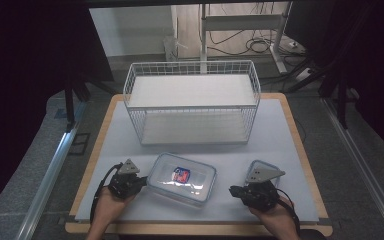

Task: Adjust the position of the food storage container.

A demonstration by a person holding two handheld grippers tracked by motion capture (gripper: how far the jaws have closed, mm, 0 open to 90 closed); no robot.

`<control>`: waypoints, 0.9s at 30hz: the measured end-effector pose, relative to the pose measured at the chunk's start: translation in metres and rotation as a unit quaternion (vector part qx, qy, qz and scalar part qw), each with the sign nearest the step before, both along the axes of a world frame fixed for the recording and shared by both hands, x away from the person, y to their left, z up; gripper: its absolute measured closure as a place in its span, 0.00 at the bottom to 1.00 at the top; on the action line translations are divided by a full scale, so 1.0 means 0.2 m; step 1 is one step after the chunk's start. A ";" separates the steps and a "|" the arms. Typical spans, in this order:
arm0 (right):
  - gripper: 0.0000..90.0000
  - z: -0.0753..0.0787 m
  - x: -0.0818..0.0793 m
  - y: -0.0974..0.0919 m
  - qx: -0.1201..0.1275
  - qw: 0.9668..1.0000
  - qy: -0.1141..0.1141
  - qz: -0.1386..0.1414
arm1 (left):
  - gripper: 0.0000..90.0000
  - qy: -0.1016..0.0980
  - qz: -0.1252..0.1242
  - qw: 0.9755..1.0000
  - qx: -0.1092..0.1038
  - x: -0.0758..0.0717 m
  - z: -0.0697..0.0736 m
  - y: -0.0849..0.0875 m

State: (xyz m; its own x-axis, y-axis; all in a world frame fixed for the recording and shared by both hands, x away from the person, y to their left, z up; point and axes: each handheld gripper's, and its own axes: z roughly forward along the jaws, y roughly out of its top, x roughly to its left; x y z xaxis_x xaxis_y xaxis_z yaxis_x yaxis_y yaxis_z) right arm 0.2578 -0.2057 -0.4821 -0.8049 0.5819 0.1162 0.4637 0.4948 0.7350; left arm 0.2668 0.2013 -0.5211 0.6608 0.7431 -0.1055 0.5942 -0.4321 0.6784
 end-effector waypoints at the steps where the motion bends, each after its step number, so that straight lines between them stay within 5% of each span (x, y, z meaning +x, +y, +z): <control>1: 0.94 -0.01 0.00 0.01 -0.002 1.000 0.001 0.002 | 1.00 0.002 -0.006 1.000 0.003 -0.01 0.00 -0.01; 5: 0.94 -0.04 0.00 0.04 -0.015 1.000 0.014 0.003 | 1.00 0.006 -0.012 1.000 -0.001 -0.02 0.00 -0.04; 9: 0.95 -0.07 0.01 0.03 -0.075 0.997 0.002 -0.035 | 1.00 0.013 -0.016 1.000 -0.002 -0.04 -0.01 -0.04; 19: 0.99 -0.05 0.01 -0.10 -0.079 0.994 -0.002 -0.080 | 1.00 0.017 -0.018 1.000 -0.008 -0.05 -0.01 -0.03; 23: 0.99 -0.04 0.03 -0.21 -0.089 0.989 -0.008 -0.119 | 1.00 0.021 -0.017 1.000 -0.011 -0.06 -0.02 -0.02; 25: 0.99 -0.05 0.03 -0.21 -0.088 0.989 -0.010 -0.118 | 1.00 0.024 -0.015 0.999 -0.016 -0.07 -0.02 -0.02; 27: 0.99 -0.06 0.02 -0.17 -0.069 0.993 -0.005 -0.094 | 1.00 0.026 -0.013 0.999 -0.022 -0.09 -0.02 -0.03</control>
State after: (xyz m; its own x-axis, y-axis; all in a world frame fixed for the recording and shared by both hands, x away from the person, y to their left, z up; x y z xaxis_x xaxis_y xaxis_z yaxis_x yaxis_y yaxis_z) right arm 0.2621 -0.2395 -0.4932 -0.6805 0.7325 0.0171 0.5511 0.4963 0.6708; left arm 0.2495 0.1960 -0.5248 0.6731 0.7189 -0.1735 0.6183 -0.4183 0.6654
